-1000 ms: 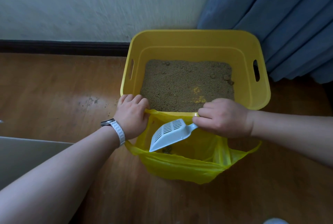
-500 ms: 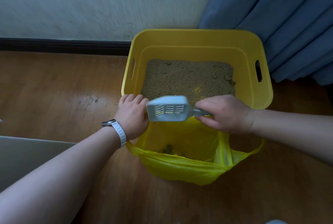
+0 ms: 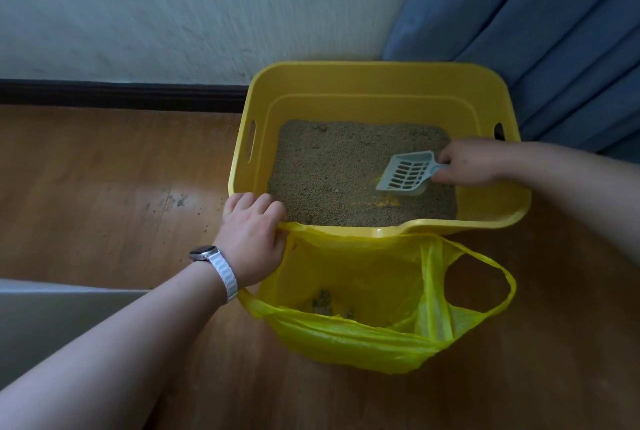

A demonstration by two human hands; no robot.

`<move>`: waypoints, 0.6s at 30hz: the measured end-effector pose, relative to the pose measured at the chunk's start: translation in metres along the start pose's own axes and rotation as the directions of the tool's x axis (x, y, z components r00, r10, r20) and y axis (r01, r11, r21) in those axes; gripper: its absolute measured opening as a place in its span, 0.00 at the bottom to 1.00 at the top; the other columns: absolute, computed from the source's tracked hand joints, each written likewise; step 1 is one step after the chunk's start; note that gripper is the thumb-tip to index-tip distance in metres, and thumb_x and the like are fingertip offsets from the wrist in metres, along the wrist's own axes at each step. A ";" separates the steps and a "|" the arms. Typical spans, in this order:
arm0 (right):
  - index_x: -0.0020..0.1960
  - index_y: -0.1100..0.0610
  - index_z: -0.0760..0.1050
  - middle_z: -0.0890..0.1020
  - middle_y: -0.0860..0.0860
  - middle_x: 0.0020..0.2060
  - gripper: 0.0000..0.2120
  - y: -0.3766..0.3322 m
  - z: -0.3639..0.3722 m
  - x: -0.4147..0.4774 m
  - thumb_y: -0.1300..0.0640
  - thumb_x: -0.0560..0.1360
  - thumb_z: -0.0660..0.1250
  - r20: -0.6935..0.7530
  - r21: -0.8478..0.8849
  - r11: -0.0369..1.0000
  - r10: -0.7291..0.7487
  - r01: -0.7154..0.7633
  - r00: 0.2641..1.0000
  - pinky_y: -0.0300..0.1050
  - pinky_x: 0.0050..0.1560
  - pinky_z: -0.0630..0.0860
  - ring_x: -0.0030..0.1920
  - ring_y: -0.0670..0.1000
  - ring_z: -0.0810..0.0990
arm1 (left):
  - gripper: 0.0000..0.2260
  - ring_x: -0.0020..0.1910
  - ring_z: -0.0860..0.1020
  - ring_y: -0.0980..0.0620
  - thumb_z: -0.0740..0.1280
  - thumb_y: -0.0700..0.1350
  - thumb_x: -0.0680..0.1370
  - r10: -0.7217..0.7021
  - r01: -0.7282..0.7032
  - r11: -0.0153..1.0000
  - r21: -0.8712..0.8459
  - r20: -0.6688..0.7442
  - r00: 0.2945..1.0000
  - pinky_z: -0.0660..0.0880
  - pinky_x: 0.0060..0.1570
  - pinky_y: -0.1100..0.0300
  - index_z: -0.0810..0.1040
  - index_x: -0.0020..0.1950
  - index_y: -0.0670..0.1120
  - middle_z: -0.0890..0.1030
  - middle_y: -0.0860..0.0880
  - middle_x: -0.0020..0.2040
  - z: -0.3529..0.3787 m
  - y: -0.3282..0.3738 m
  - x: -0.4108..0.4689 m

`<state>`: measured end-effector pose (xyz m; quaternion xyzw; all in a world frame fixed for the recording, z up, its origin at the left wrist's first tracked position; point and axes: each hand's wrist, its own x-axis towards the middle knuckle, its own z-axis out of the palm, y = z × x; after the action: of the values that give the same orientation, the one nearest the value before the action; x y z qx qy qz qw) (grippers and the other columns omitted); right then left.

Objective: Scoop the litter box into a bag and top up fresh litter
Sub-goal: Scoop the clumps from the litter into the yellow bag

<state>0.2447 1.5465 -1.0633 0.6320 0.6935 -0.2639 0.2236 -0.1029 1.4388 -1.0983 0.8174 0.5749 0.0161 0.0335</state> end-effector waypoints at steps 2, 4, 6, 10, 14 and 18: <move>0.49 0.57 0.78 0.79 0.52 0.34 0.13 0.004 0.005 0.010 0.48 0.79 0.62 -0.009 -0.005 1.000 0.026 -0.026 1.000 0.43 0.29 0.67 0.33 0.51 0.76 | 0.10 0.40 0.73 0.44 0.59 0.51 0.70 -0.013 0.013 1.000 0.001 -0.005 1.000 0.65 0.53 0.49 0.76 0.42 0.48 0.75 0.50 0.39 0.000 0.001 0.000; 0.49 0.56 0.77 0.78 0.51 0.35 0.12 0.006 0.011 0.019 0.49 0.80 0.62 -0.023 -0.010 0.999 0.043 -0.044 0.999 0.42 0.29 0.66 0.34 0.50 0.76 | 0.09 0.39 0.72 0.44 0.60 0.51 0.69 -0.024 0.024 1.000 -0.005 -0.018 1.000 0.64 0.53 0.50 0.76 0.41 0.47 0.74 0.50 0.38 0.001 0.002 0.001; 0.51 0.56 0.76 0.77 0.51 0.35 0.11 0.006 0.014 0.026 0.49 0.80 0.60 -0.050 -0.001 0.999 0.047 -0.047 0.998 0.42 0.29 0.66 0.35 0.50 0.76 | 0.09 0.39 0.72 0.45 0.60 0.51 0.69 -0.012 0.011 1.000 -0.012 -0.035 0.999 0.64 0.52 0.50 0.75 0.40 0.47 0.74 0.50 0.38 0.001 0.002 0.001; 0.55 0.58 0.76 0.75 0.51 0.36 0.15 0.000 0.014 0.040 0.48 0.82 0.58 -0.060 -0.011 1.000 0.006 -0.006 0.998 0.43 0.29 0.65 0.35 0.50 0.74 | 0.09 0.40 0.72 0.45 0.60 0.51 0.70 0.035 -0.035 0.999 -0.013 -0.030 0.999 0.66 0.53 0.48 0.75 0.42 0.47 0.73 0.50 0.38 0.001 -0.002 0.001; 0.57 0.59 0.77 0.76 0.52 0.37 0.17 -0.008 0.011 0.059 0.48 0.82 0.58 -0.071 -0.002 1.000 0.002 -0.002 0.997 0.43 0.31 0.65 0.36 0.51 0.74 | 0.09 0.40 0.72 0.44 0.60 0.51 0.69 0.037 -0.037 0.999 -0.015 -0.022 0.999 0.65 0.53 0.48 0.75 0.41 0.47 0.74 0.50 0.38 0.001 -0.001 0.001; 0.61 0.59 0.77 0.79 0.55 0.47 0.18 -0.020 0.004 0.080 0.47 0.82 0.58 -0.098 -0.012 1.000 0.009 -0.010 0.995 0.44 0.42 0.70 0.46 0.56 0.77 | 0.09 0.39 0.72 0.44 0.60 0.50 0.68 0.047 -0.048 0.999 -0.017 -0.039 0.998 0.64 0.53 0.49 0.74 0.40 0.46 0.73 0.49 0.38 0.001 0.000 0.002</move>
<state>0.2164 1.6030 -1.1165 0.6459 0.7023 -0.2274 0.1945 -0.1024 1.4411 -1.0989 0.8300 0.5557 0.0377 0.0294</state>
